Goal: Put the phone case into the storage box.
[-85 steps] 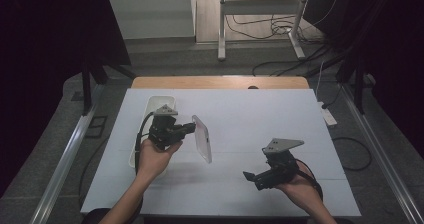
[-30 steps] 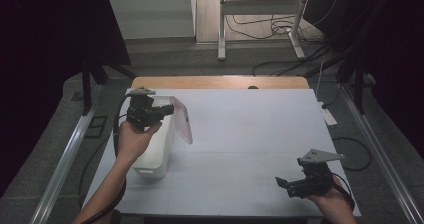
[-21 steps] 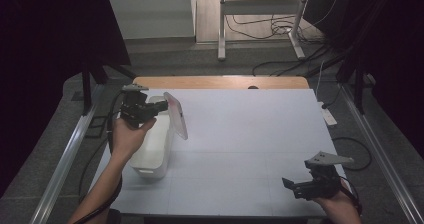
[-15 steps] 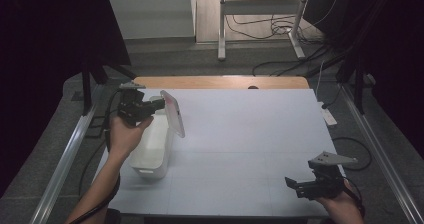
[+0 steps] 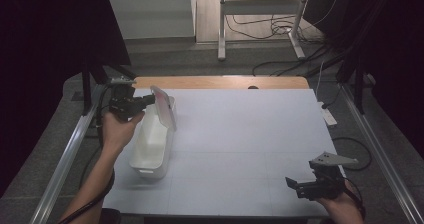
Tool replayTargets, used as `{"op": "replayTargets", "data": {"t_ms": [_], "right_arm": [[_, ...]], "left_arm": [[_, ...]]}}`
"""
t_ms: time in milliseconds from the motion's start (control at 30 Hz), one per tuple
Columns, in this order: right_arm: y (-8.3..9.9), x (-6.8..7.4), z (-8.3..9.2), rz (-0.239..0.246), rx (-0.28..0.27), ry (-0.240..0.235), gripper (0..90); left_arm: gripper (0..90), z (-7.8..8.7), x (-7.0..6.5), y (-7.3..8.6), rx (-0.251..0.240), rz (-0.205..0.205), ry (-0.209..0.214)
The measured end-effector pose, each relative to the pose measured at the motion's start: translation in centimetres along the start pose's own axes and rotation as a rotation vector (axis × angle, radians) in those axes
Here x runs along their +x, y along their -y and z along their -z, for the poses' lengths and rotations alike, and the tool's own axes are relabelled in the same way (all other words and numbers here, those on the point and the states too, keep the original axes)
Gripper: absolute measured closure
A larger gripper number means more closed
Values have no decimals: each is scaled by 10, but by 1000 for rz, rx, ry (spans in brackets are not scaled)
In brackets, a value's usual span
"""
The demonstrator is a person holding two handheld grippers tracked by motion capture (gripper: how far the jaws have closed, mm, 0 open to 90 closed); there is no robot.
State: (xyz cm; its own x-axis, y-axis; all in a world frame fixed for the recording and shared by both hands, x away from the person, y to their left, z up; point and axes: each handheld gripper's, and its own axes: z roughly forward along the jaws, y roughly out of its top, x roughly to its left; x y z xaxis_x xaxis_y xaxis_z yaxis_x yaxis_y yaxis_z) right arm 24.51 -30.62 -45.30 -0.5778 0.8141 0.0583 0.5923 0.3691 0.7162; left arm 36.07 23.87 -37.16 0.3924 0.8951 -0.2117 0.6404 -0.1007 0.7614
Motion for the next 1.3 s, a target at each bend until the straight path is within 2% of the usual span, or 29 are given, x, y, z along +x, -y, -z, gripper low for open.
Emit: {"op": "replayTargets", "data": {"t_ms": [733,1000,1300], "right_arm": [[0,0,-2,7,16,-17,0],[0,0,-2,7,18,-21,0],[0,0,-2,5,19,-25,0]], "left_arm": [[884,-10,29,-7,-25,67,-101],[884,-18,37,-14,-31,70,-127],[884,-30,40,-19,-34,78,-153]]}}
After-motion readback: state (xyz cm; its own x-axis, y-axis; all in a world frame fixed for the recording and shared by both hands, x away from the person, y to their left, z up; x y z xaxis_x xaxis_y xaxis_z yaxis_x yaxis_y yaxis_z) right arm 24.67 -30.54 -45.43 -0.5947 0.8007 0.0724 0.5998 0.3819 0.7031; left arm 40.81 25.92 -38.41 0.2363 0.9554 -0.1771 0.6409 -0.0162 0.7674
